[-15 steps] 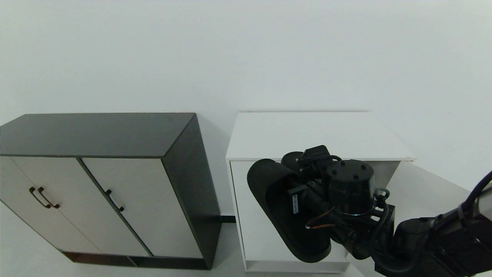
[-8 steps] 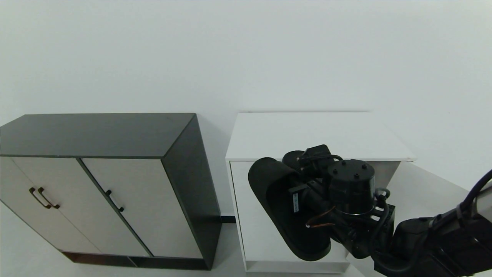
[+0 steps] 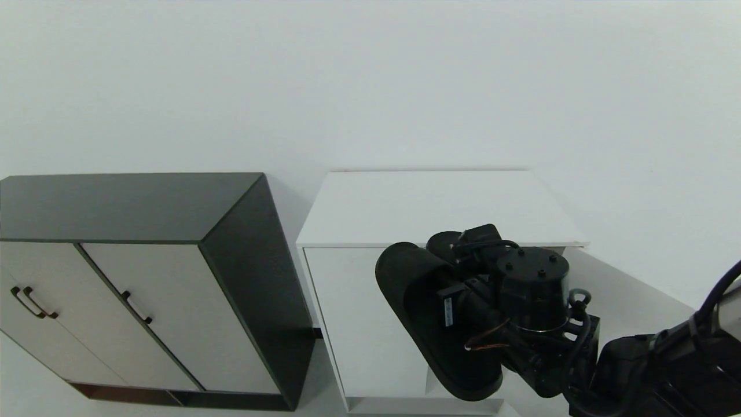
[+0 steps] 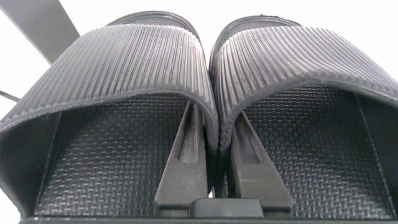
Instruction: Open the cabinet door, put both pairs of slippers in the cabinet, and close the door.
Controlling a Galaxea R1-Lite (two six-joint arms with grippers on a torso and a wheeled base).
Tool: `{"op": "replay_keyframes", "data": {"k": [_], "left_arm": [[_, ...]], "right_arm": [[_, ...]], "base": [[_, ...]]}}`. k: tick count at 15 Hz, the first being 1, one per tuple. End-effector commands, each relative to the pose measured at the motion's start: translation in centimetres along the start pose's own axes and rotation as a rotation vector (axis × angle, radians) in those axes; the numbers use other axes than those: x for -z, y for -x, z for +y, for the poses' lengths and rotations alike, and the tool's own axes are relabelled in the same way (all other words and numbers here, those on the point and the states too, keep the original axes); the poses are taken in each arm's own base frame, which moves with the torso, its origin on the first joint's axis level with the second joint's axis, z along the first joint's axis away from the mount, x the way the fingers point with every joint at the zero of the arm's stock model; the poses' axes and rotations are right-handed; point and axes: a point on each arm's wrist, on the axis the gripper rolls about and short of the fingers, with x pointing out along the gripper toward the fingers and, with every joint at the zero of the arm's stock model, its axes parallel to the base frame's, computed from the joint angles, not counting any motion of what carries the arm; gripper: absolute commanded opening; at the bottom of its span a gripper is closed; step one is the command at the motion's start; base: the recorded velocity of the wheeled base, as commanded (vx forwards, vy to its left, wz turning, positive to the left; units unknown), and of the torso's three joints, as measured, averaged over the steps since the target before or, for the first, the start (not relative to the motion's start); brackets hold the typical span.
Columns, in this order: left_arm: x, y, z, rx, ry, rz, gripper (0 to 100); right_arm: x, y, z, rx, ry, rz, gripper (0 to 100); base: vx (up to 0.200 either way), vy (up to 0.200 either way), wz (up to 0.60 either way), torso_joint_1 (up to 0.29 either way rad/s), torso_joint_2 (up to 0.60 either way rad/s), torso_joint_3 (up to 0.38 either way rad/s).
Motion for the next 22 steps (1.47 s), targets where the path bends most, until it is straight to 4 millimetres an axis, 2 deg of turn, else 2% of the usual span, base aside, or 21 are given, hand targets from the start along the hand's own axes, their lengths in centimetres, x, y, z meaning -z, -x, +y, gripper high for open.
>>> {"op": "replay_keyframes", "data": {"k": [1,7,10,22], "left_arm": [[0.0,0.0,0.0,-0.001,0.0,0.0,0],[0.0,0.0,0.0,-0.001,0.0,0.0,0],[0.0,0.0,0.0,0.001,0.002,0.0,0],[0.0,0.0,0.0,-0.004,0.023,0.0,0]], "right_arm": [[0.0,0.6,0.0,-0.009,0.002,0.003,0],[0.1,2.5,0.4,-0.047,0.015,0.011,0],[-0.2,3.1,0.7,-0.065,0.016,0.001,0],[0.1,3.2,0.1,-0.041,0.021,0.013,0]], "base": [[0.0,-0.2,0.0,0.007,0.0,-0.002],[0.0,-0.2,0.0,-0.001,0.0,0.002],[0.0,0.0,0.0,0.0,0.0,0.0],[0.0,0.0,0.0,0.0,0.0,0.0]]}}
